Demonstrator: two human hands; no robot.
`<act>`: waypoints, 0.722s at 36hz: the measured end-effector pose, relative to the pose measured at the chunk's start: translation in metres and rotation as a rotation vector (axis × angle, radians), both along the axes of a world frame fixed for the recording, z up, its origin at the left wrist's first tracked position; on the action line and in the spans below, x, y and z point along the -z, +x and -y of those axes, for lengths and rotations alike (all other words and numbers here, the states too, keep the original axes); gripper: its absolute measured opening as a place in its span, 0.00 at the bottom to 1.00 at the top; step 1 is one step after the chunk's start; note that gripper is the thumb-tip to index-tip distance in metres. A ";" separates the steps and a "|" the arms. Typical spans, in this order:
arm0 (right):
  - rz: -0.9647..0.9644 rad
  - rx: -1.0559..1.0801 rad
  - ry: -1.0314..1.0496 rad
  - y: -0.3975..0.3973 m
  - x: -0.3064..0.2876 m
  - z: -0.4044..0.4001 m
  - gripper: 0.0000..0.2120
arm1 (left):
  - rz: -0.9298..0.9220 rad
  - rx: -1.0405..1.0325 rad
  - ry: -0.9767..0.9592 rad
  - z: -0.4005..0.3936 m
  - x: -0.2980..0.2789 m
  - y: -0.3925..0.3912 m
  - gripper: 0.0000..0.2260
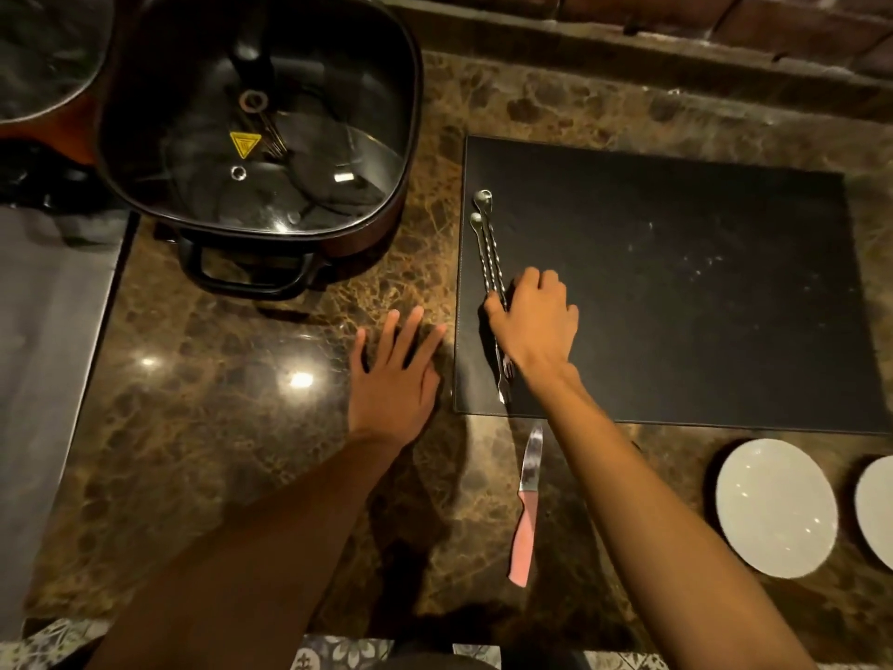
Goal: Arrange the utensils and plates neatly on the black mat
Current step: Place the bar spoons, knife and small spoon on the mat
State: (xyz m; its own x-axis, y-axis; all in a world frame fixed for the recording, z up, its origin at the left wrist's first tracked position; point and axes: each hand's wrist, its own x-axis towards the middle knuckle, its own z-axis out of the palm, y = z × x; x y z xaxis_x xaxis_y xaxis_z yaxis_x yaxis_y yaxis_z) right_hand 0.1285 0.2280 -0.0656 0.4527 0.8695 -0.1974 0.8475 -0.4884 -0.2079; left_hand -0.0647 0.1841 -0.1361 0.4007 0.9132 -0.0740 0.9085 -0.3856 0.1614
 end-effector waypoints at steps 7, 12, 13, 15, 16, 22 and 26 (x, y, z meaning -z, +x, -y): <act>-0.217 0.025 0.031 0.006 0.007 0.032 0.16 | 0.010 0.014 0.011 0.002 -0.001 -0.001 0.26; -0.362 0.190 0.128 0.030 0.005 0.078 0.09 | 0.030 -0.008 0.016 0.002 0.002 -0.001 0.26; -0.380 0.205 0.140 0.034 0.005 0.091 0.08 | 0.032 -0.011 0.021 0.003 0.003 -0.001 0.26; -0.420 0.232 0.138 0.037 0.002 0.123 0.10 | 0.051 -0.021 0.024 0.002 0.003 0.000 0.25; -0.427 0.230 0.122 0.035 0.001 0.139 0.11 | 0.064 -0.028 0.024 0.002 0.003 0.000 0.25; -0.313 0.056 -0.150 0.002 0.000 0.226 0.22 | 0.087 -0.031 0.129 0.003 -0.002 0.003 0.22; -0.306 0.058 -0.232 -0.013 -0.001 0.247 0.15 | 0.119 -0.025 0.147 0.004 -0.002 0.003 0.21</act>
State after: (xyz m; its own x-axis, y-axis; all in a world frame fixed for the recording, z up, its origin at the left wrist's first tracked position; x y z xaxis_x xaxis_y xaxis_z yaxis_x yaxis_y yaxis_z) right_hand 0.1159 -0.0195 -0.0648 0.3894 0.7604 -0.5197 0.7329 -0.5976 -0.3252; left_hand -0.0618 0.1802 -0.1345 0.3760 0.9204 0.1076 0.8959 -0.3907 0.2113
